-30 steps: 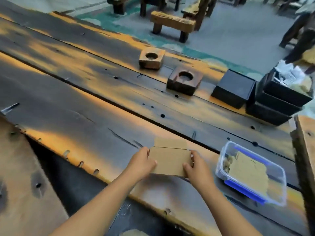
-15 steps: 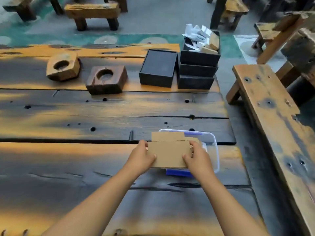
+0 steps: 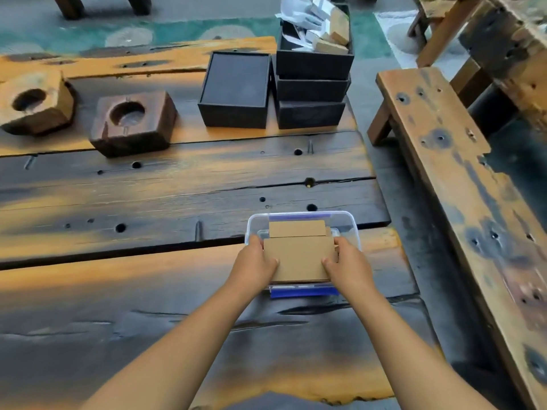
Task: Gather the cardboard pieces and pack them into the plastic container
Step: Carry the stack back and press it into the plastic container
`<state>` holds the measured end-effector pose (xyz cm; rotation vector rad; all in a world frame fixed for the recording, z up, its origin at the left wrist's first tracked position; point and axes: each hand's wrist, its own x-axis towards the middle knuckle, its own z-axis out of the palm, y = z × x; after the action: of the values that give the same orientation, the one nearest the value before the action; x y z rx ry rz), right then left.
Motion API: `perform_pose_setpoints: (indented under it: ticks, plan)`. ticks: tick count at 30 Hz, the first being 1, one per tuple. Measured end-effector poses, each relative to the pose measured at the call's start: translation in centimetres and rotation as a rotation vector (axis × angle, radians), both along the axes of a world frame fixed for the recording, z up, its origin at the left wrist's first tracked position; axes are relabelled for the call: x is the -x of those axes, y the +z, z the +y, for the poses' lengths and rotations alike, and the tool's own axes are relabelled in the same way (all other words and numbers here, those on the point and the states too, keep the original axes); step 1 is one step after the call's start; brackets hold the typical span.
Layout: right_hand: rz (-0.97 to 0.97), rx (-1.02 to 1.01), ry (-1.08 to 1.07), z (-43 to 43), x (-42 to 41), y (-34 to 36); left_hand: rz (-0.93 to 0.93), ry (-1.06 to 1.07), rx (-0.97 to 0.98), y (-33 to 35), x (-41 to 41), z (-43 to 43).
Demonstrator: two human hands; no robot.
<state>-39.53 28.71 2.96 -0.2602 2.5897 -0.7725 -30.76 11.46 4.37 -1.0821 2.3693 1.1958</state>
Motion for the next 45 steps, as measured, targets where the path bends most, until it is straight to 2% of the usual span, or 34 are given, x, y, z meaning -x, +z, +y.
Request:
perform_pose_setpoints:
  ticks: [10,16,26,39,45]
  plan:
    - [-0.034,-0.017,-0.025,-0.1,0.5,-1.3,-0.012,-0.068,0.034,-1.9,0.5,-0.3]
    - [-0.061,-0.068,-0.021,0.3,0.7,-2.1,-0.051,-0.24,0.194,-3.0,0.2,0.1]
    - [-0.047,-0.064,0.016,0.2,0.8,-2.9,-0.113,-0.252,0.276,-4.3,1.1,-0.3]
    - [-0.079,-0.239,-0.003,-1.2,0.9,-2.1,-0.124,-0.253,0.267,-5.4,1.2,-0.3]
    - [-0.112,-0.27,-0.06,-1.3,0.5,-1.8,-0.147,-0.18,0.149,-4.5,1.2,-0.3]
